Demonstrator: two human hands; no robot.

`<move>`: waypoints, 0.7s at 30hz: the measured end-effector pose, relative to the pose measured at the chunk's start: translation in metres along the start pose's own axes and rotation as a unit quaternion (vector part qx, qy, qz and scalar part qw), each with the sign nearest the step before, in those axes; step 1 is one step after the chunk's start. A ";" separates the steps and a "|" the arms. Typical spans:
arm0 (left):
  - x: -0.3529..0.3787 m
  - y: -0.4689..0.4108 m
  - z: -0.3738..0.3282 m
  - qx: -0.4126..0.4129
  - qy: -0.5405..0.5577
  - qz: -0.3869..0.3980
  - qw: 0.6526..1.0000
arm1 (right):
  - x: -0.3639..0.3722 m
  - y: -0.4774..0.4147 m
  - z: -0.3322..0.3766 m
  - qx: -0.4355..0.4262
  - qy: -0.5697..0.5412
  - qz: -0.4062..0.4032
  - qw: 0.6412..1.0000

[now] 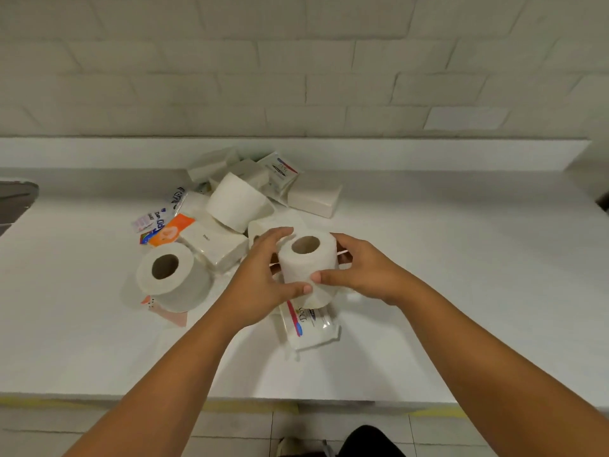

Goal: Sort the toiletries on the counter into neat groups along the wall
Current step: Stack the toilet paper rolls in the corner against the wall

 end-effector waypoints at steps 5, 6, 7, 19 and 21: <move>0.063 -0.026 -0.012 -0.007 -0.056 0.081 0.995 | -0.050 0.029 -0.046 0.030 -0.038 -0.061 0.997; 0.076 -0.031 -0.016 0.003 -0.068 0.091 0.994 | -0.059 0.035 -0.056 0.035 -0.038 -0.069 0.996; 0.091 -0.035 -0.023 0.014 -0.075 0.103 0.992 | -0.070 0.042 -0.067 0.040 -0.039 -0.078 0.995; 0.285 -0.107 -0.082 0.058 -0.048 0.202 0.976 | -0.237 0.111 -0.164 0.047 -0.056 -0.206 0.976; 0.316 -0.123 -0.093 0.055 -0.039 0.206 0.976 | -0.267 0.116 -0.176 0.035 -0.068 -0.217 0.973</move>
Point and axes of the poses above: each hand's wrist, its own y-axis away from the middle knuckle, its own x-axis out of the palm, z = x × y, the point moved 10 cm from there along -y, towards the middle knuckle, and after that the axes turned 2 degrees about x, right-handed, at the moved point
